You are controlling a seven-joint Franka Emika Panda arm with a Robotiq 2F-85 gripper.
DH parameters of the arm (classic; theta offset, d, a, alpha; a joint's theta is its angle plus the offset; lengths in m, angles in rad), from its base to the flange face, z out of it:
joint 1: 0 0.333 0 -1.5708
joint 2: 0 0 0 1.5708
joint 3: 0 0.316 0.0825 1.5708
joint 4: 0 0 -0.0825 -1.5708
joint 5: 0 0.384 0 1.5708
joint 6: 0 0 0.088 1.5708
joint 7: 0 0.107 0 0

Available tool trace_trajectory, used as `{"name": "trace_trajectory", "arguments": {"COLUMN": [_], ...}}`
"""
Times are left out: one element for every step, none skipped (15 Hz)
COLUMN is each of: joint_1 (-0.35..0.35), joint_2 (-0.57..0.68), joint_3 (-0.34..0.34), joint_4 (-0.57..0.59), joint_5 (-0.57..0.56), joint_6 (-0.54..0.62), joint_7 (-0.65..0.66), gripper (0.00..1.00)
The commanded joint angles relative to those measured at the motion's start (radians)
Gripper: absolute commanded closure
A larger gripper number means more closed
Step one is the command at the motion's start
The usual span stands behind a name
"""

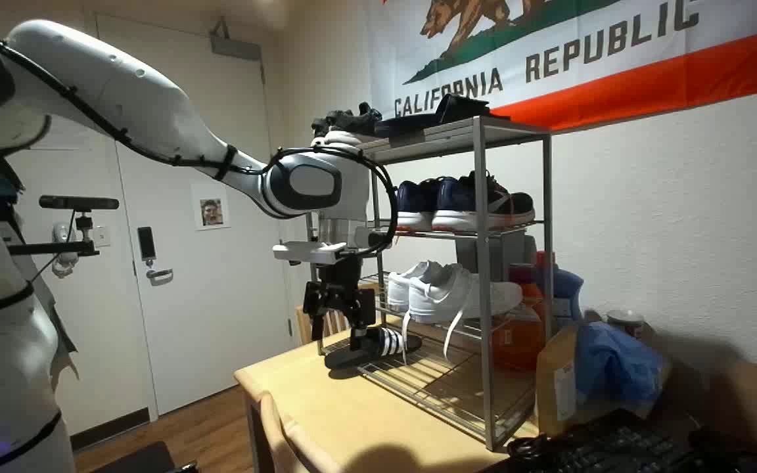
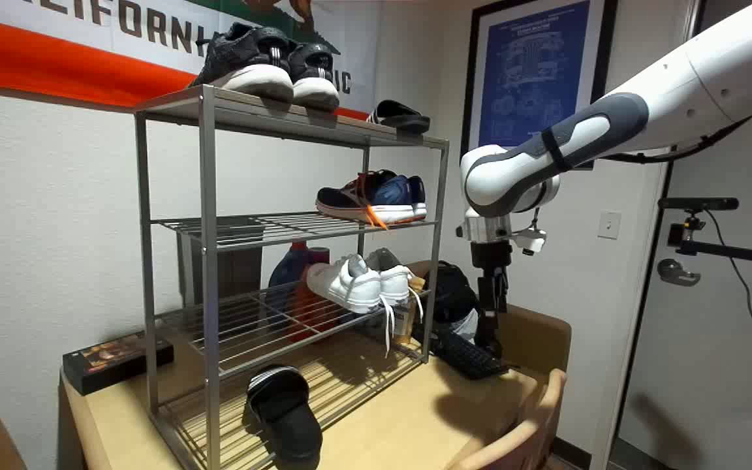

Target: Put the slide on the lower shelf onto the top shelf

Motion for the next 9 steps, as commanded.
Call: {"name": "trace_trajectory", "arguments": {"joint_1": [-0.016, -0.007, 0.001, 0.008, 0.012, 0.011, 0.01, 0.007, 0.005], "joint_2": [0.001, 0.007, 0.009, 0.01, 0.014, 0.017, 0.017, 0.018, 0.023], "joint_3": [0.016, 0.023, 0.028, 0.036, 0.045, 0.058, 0.061, 0.057, 0.053], "joint_4": [0.001, -0.007, -0.013, -0.024, -0.026, -0.031, -0.031, -0.023, -0.015], "joint_5": [0.003, 0.013, 0.029, 0.039, 0.042, 0.015, 0.014, 0.037, 0.052], "joint_6": [-0.001, 0.006, 0.01, 0.022, 0.021, 0.035, 0.045, 0.046, 0.041], "joint_7": [-0.002, -0.005, -0.016, -0.027, -0.026, 0.002, -0.007, -0.033, -0.05], "gripper": [0.0, 0.0, 0.0, 0.0, 0.0, 0.0, 0.0, 0.0, 0.0]}}
